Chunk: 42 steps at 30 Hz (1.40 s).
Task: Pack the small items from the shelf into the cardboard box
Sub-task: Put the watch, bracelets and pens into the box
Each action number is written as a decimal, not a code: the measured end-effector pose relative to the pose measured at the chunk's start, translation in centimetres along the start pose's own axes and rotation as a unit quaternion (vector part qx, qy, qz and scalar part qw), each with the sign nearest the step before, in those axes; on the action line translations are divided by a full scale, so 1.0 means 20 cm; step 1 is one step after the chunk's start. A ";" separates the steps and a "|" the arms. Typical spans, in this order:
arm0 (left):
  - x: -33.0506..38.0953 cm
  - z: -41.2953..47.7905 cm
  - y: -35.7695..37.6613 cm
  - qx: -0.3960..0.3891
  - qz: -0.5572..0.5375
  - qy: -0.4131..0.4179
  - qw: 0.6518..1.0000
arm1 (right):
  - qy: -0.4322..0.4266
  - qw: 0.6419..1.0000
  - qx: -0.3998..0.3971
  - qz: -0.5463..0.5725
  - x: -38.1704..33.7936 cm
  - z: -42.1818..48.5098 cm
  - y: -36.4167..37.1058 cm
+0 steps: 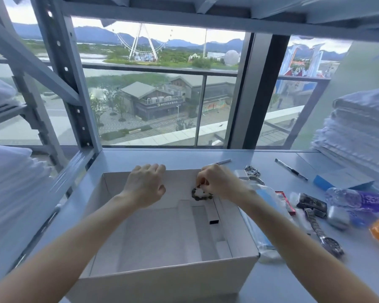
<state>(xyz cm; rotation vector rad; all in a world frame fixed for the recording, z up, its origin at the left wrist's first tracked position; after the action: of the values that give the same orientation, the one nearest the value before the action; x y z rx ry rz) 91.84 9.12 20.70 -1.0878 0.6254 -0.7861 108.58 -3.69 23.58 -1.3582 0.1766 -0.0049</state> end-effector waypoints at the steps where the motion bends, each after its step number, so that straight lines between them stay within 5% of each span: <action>1: 0.00 0.00 0.00 0.000 -0.004 -0.002 1.000 | 0.002 1.000 0.002 0.006 0.00 0.01 0.01; 9: 0.00 0.01 -0.01 0.000 -0.019 -0.006 1.000 | -0.011 0.990 0.050 0.133 0.01 0.01 0.02; 30: 0.01 0.00 0.00 0.007 -0.010 -0.009 1.000 | 0.030 0.999 0.002 -0.029 -0.02 -0.01 0.01; 42: 0.02 -0.01 0.00 -0.002 -0.007 -0.012 1.000 | -0.121 0.961 -0.170 -0.182 -0.04 0.01 0.06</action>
<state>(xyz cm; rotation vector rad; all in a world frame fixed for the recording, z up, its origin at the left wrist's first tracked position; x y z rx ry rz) 91.88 8.70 20.68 -1.1049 0.5990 -0.7837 107.76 -3.09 22.54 -1.7055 -0.2941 -0.1220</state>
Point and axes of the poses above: each hand's wrist, its own z-axis towards the middle knuckle, its own y-axis out of the palm, x = y × z, the point moved 1 cm from there along z, towards the middle knuckle, and after that the axes turned 4 degrees about x, right-handed, at the moved point
